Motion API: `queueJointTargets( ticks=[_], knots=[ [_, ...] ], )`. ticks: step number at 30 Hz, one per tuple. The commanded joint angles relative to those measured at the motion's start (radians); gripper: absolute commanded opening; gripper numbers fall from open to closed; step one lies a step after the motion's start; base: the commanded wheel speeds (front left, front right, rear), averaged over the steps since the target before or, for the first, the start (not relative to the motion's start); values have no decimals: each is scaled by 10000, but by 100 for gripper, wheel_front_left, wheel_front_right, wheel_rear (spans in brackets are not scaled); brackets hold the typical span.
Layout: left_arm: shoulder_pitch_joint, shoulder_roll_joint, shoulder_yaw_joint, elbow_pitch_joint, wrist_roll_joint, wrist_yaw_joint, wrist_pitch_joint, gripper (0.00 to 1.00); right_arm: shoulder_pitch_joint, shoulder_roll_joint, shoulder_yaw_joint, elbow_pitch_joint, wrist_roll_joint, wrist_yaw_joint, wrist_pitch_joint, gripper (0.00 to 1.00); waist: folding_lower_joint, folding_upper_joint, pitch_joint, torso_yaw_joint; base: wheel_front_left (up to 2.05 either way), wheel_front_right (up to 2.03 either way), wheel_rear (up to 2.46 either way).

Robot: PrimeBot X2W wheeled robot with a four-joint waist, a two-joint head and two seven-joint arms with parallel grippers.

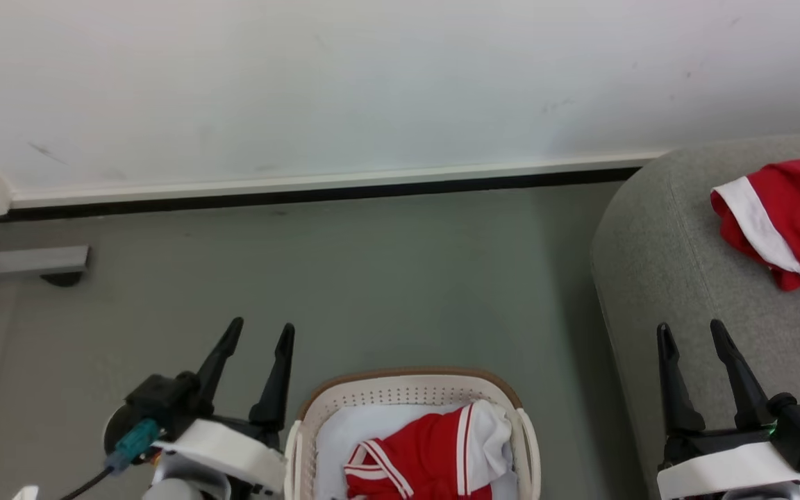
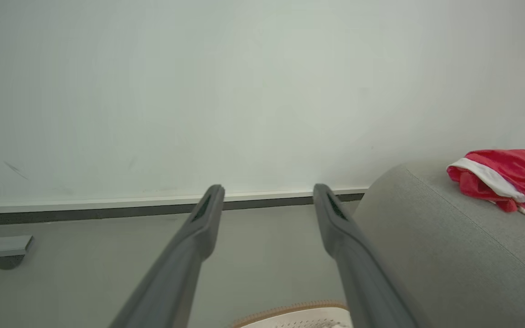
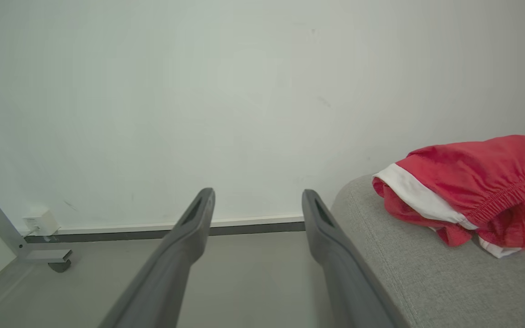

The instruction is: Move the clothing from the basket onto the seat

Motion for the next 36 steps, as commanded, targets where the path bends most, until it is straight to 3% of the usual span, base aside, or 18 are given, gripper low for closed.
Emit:
queueJointTargets(
  ticks=[1, 18, 36],
  knots=[
    [-352, 134, -213, 241, -137, 4, -4, 100, -206, 28, -63, -96, -82, -22, -42, 100, -1, 0, 564, -366, 0, 0, 0],
    [-3143, 775, -4134, 4478, -1407, 5, 126, 100, -1295, 44, -75, -849, 571, -22, -33, 100, -1, 0, 2938, -1852, 0, 0, 0],
    [-5467, 1668, -7656, 6925, -3125, 5, 2337, 100, -2601, 42, 30, -2904, 1835, -22, -33, 100, -1, 0, 5963, -3161, 0, 0, 0]
  ],
)
